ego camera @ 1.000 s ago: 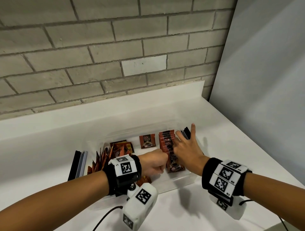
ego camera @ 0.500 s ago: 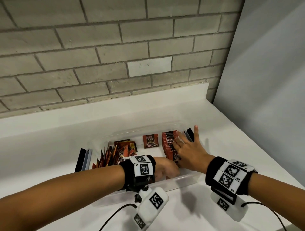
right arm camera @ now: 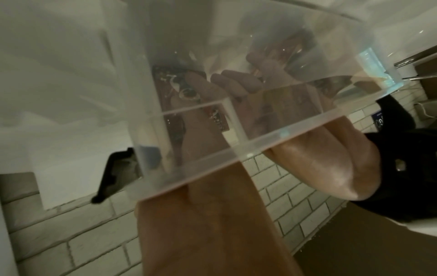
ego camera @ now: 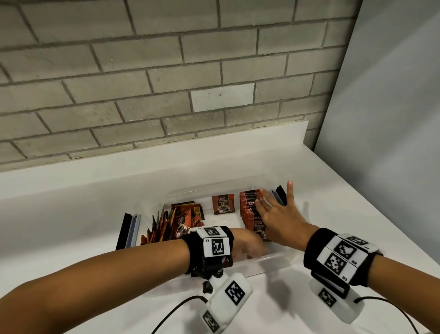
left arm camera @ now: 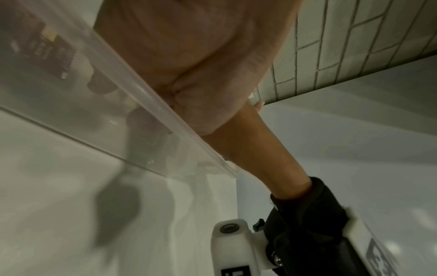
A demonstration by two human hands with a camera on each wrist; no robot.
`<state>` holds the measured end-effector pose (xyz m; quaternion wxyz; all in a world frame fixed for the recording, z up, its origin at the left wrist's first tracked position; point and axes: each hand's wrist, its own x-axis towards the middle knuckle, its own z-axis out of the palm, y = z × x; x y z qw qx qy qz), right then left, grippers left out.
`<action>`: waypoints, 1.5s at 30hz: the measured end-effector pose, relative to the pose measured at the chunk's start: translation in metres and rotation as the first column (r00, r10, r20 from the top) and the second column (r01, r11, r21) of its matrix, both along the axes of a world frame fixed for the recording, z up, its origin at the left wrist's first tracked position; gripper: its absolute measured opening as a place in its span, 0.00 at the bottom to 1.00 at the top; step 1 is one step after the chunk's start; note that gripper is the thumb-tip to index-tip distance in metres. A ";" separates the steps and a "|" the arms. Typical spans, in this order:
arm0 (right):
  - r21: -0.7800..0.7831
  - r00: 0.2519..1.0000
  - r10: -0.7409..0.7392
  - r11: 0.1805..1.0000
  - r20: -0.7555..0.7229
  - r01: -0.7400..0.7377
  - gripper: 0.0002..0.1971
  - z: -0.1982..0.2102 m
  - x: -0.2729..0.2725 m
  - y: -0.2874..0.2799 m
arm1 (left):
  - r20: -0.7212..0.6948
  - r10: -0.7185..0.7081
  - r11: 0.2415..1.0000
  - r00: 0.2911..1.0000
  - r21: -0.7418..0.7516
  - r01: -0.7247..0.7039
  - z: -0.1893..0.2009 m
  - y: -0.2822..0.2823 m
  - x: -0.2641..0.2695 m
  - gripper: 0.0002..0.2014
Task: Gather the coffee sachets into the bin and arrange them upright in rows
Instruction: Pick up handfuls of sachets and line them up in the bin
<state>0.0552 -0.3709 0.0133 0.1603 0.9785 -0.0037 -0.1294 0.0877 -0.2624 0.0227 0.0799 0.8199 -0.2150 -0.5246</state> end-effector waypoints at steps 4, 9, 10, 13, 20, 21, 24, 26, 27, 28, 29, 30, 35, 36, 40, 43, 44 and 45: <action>-0.028 1.000 0.002 1.000 0.003 -0.002 0.37 -0.005 -0.001 0.001 | 0.017 -0.016 0.999 1.000 -0.047 0.017 0.007 0.009 0.002 0.24; 0.091 0.999 -0.010 0.996 -0.045 0.014 0.40 0.007 0.001 -0.002 | 0.056 0.020 0.974 0.998 -0.224 -0.007 0.042 0.046 0.023 0.23; 0.144 0.999 -0.009 0.989 -0.048 0.016 0.41 0.012 0.000 -0.004 | 0.101 -0.008 0.971 0.995 -0.236 0.032 0.054 0.055 0.028 0.24; 0.377 1.000 -0.009 0.926 -0.005 0.010 0.32 0.028 0.004 -0.001 | 0.355 -0.225 0.959 0.907 -0.084 0.271 0.078 0.081 0.049 0.23; 0.784 0.982 0.001 0.602 -0.187 0.149 0.21 0.040 0.041 0.060 | 0.355 -0.517 0.854 0.779 0.275 0.442 0.088 0.149 0.094 0.29; 0.820 0.966 -0.010 0.526 -0.260 0.226 0.23 0.037 0.047 0.070 | 0.319 -0.531 0.844 0.785 0.275 0.460 0.083 0.157 0.096 0.29; 0.843 0.885 -0.049 0.285 -0.463 0.457 0.26 0.027 0.062 0.095 | 0.312 -0.591 0.806 0.744 0.274 0.525 0.064 0.171 0.094 0.28; 0.825 0.843 -0.074 0.180 -0.532 0.536 0.28 0.020 0.066 0.108 | 0.392 -0.639 0.769 0.661 0.311 0.559 0.053 0.172 0.091 0.27; 0.816 0.828 -0.085 0.144 -0.554 0.560 0.28 0.017 0.068 0.112 | 0.430 -0.654 0.755 0.622 0.321 0.572 0.049 0.172 0.091 0.26; 0.810 0.818 -0.091 0.114 -0.568 0.575 0.27 0.015 0.069 0.116 | 0.458 -0.657 0.750 0.599 0.318 0.580 0.046 0.172 0.092 0.24; 0.809 0.813 -0.101 0.086 -0.573 0.581 0.23 0.014 0.069 0.119 | 0.478 -0.650 0.754 0.591 0.304 0.583 0.043 0.172 0.093 0.21; 0.816 0.816 -0.112 0.056 -0.567 0.575 0.17 0.013 0.068 0.121 | 0.500 -0.643 0.755 0.580 0.287 0.589 0.042 0.173 0.094 0.18; 0.880 0.873 -0.153 0.035 -0.463 0.473 0.08 0.021 0.063 0.120 | 0.659 -0.532 0.756 0.531 0.087 0.649 0.051 0.182 0.102 0.11; 0.891 0.886 -0.154 0.062 -0.437 0.450 0.08 0.026 0.062 0.119 | 0.685 -0.491 0.758 0.538 0.031 0.652 0.054 0.185 0.105 0.09; 0.931 0.945 -0.161 0.189 -0.283 0.311 0.06 0.045 0.054 0.114 | 0.719 -0.263 0.780 0.643 -0.233 0.581 0.073 0.197 0.111 0.07; 0.964 0.963 -0.186 0.148 -0.194 0.222 0.05 0.053 0.048 0.104 | 0.660 -0.022 0.796 0.751 -0.443 0.412 0.088 0.205 0.110 0.06; 0.973 0.964 -0.195 0.104 -0.183 0.206 0.07 0.055 0.046 0.102 | 0.615 0.079 0.786 0.784 -0.522 0.331 0.091 0.206 0.109 0.06; 0.980 0.962 -0.197 0.032 -0.187 0.197 0.09 0.056 0.044 0.099 | 0.535 0.191 0.756 0.823 -0.615 0.225 0.094 0.206 0.106 0.06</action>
